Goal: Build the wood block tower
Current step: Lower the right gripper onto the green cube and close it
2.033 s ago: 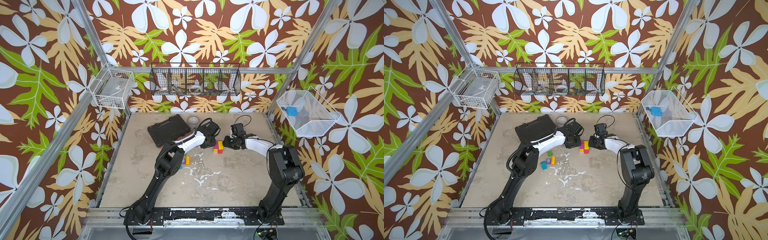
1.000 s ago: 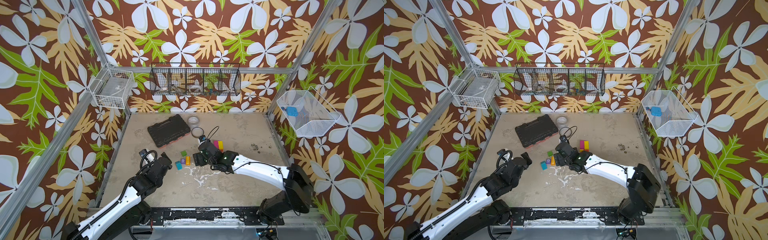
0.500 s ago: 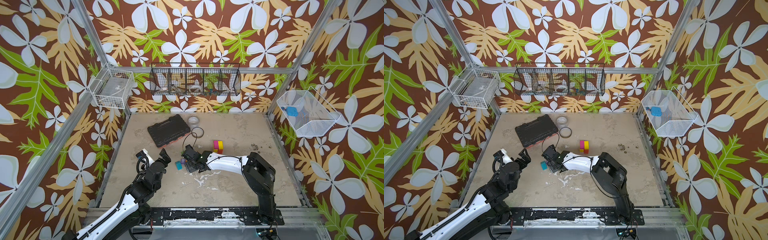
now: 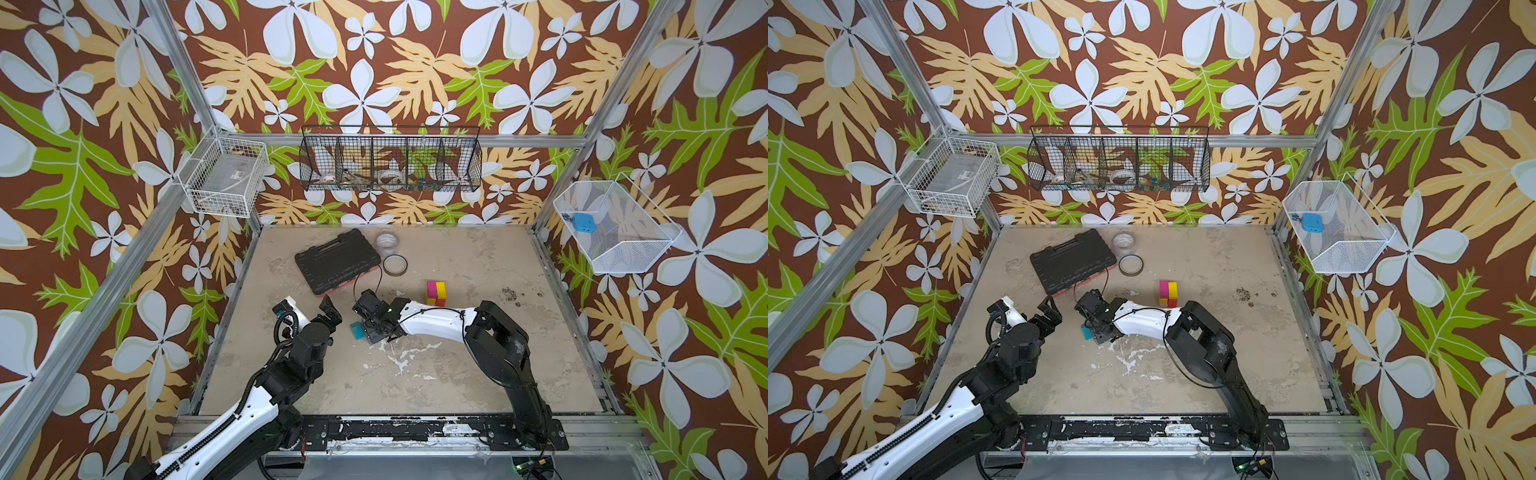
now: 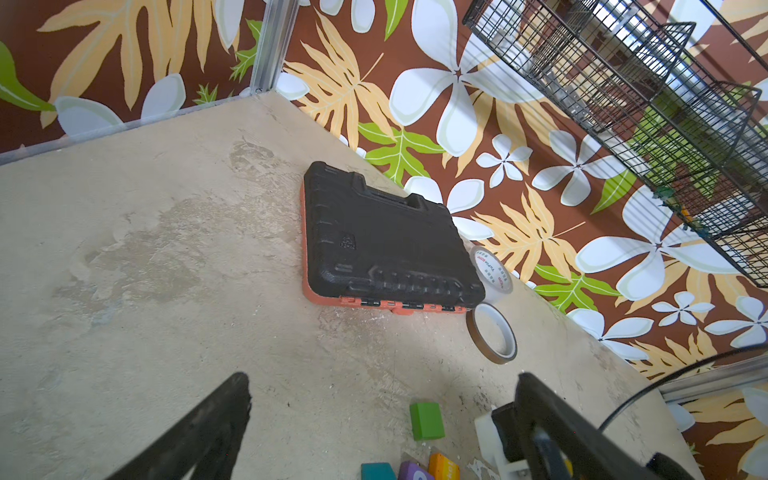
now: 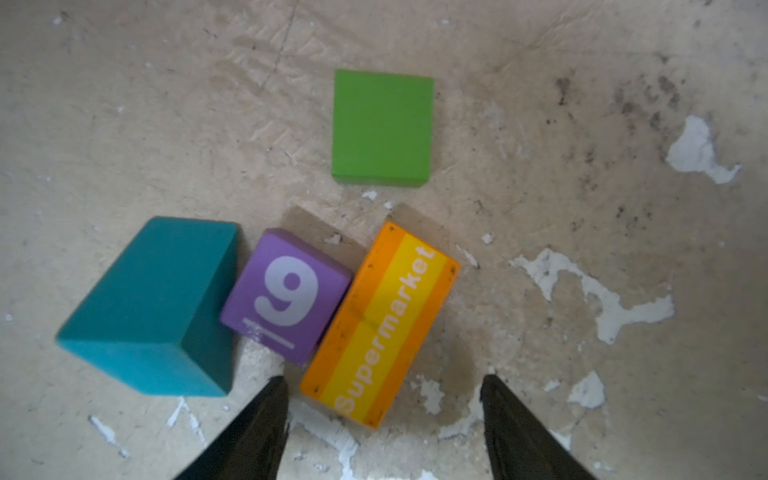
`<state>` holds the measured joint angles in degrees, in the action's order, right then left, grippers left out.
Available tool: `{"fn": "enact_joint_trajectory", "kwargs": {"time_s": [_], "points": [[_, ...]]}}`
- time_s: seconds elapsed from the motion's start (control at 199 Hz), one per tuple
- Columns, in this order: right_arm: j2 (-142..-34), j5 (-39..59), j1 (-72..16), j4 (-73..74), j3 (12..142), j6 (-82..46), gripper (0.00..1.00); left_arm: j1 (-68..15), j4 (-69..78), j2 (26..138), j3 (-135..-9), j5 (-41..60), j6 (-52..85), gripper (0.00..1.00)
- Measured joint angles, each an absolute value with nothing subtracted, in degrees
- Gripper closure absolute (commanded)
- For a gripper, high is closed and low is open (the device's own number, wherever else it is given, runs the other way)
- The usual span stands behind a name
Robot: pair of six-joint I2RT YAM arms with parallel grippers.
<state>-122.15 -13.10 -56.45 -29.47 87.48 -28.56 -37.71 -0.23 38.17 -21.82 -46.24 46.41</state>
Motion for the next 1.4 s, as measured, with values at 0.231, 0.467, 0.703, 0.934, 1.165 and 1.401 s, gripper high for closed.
{"fn": "enact_joint_trajectory", "kwargs": {"time_s": [0.231, 0.467, 0.703, 0.934, 1.165, 1.401], "points": [[-119.5, -13.9, -53.3, -29.1, 83.6, -29.5, 0.36, -37.7, -0.2, 38.1, -21.9, -46.2, 46.4, 0.0], [-116.7, -13.3, -52.1, -29.1, 81.8, -28.1, 0.25, -37.7, -0.2, 37.9, -22.0, -46.2, 46.4, 0.0], [-117.7, -11.3, -52.9, -28.2, 89.4, -25.4, 0.22, -37.5, -0.3, 37.9, -22.1, -46.6, 46.4, 0.0], [-126.2, -9.4, -52.1, -30.0, 100.2, -23.9, 0.21, -27.8, -0.2, 40.4, -21.5, -40.2, 48.2, 0.0], [-131.9, -9.2, -51.3, -32.6, 106.7, -23.3, 0.28, -18.9, -0.2, 43.9, -21.3, -29.2, 49.5, 0.0], [-134.3, -9.2, -51.2, -34.5, 108.1, -22.9, 0.35, -18.7, 0.3, 44.3, -21.3, -25.1, 49.5, 0.0]]}}
